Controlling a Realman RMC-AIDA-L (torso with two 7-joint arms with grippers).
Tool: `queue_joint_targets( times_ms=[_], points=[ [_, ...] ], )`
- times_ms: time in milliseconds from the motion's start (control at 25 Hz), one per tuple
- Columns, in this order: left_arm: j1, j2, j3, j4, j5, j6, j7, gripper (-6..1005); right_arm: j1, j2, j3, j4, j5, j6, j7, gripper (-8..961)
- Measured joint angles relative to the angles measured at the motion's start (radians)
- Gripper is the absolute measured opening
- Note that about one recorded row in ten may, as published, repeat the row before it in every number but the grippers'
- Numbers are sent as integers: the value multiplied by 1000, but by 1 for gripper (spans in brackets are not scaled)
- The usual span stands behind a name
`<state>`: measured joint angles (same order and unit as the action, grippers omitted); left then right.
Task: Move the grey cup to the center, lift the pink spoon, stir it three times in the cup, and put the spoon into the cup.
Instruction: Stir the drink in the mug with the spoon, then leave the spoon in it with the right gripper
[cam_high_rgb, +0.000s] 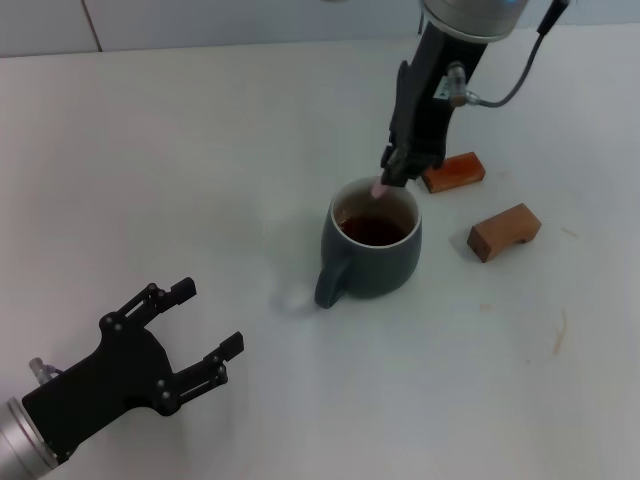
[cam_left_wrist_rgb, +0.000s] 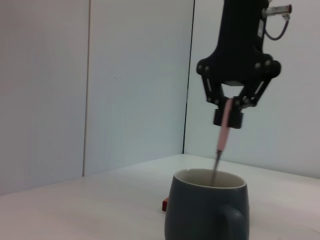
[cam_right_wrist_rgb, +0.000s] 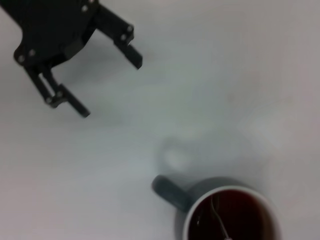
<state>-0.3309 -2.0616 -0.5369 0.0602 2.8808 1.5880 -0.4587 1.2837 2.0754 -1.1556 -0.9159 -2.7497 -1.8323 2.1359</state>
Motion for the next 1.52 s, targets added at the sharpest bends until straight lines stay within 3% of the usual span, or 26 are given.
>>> queue_joint_targets(
  times_ms=[400, 640, 1000, 1360, 1520],
  points=[
    [0, 0, 0, 2, 0, 1, 0, 846, 13, 0, -7, 28, -99, 0, 12, 116],
    [3, 1, 0, 3, 0, 2, 0, 845, 22, 3, -15, 22, -3, -23, -7, 117],
    [1, 2, -1, 3, 0, 2, 0, 845, 18, 4, -55, 23, -50, 69, 34, 119],
    [0, 4, -3, 3, -1, 4, 0, 845, 24, 4, -55, 21, -36, -30, 27, 121],
    [0, 6, -3, 5, -2, 5, -2, 845, 8, 5, -61, -12, 1, 38, 39, 122]
  ],
)
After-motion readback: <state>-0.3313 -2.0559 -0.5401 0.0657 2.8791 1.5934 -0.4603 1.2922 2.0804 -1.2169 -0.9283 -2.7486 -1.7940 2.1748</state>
